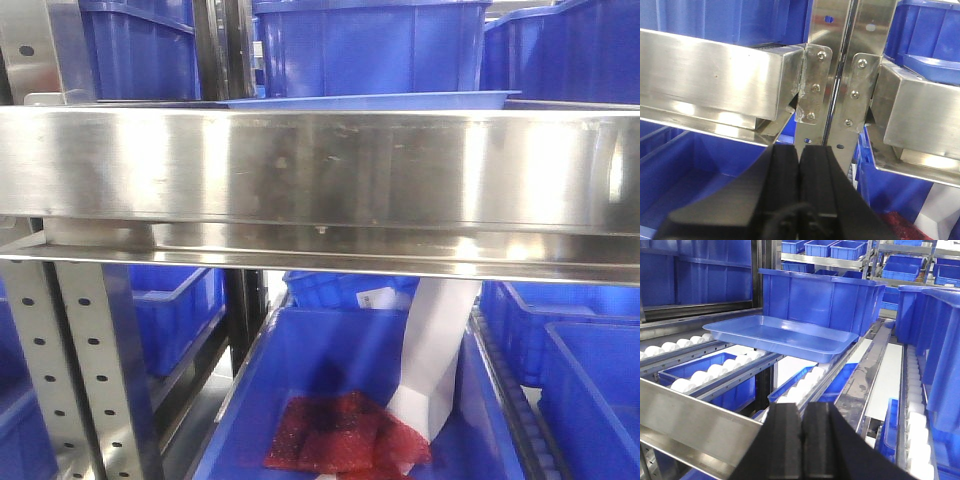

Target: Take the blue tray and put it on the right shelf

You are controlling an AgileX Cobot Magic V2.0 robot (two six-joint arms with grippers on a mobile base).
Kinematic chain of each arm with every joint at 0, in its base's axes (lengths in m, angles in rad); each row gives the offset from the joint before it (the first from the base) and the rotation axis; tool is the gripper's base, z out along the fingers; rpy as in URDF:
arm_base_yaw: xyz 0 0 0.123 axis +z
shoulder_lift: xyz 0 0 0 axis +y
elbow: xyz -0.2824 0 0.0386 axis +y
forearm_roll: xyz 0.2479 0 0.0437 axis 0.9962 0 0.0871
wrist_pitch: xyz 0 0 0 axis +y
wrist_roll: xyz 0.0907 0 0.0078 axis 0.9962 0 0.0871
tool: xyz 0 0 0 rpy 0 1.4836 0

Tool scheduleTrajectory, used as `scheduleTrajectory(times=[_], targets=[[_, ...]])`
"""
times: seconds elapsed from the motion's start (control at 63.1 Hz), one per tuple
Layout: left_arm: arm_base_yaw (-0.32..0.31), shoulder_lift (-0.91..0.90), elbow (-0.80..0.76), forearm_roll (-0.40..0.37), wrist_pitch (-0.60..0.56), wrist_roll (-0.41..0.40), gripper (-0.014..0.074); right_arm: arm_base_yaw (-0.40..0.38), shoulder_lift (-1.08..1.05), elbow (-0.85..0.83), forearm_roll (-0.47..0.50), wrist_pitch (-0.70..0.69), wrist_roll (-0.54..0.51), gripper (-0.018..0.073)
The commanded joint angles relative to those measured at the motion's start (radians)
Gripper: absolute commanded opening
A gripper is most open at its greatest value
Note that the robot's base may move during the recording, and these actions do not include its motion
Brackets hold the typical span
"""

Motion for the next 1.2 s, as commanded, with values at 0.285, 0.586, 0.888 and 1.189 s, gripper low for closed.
scheduleTrajectory(times=[0.285, 0.586, 0.888, 1.189], targets=[[0.003, -0.011, 0.030, -0.008, -0.089, 0.003, -0.0048, -0.021, 0.008, -0.029, -0.024, -0.069, -0.012, 0.0051], [0.003, -0.011, 0.030, -0.008, -0.089, 0.003, -0.0048, -0.322, -0.061, 0.149, 0.159, -0.196, -0.112, 0.0051], [0.003, -0.011, 0.030, -0.008, -0.089, 0.003, -0.0048, -0.434, -0.259, 0.364, 0.192, -0.264, -0.114, 0.0051], [0.003, -0.011, 0.030, -0.008, -0.089, 0.003, -0.0048, -0.434, -0.257, 0.362, 0.192, -0.247, -0.114, 0.0051]])
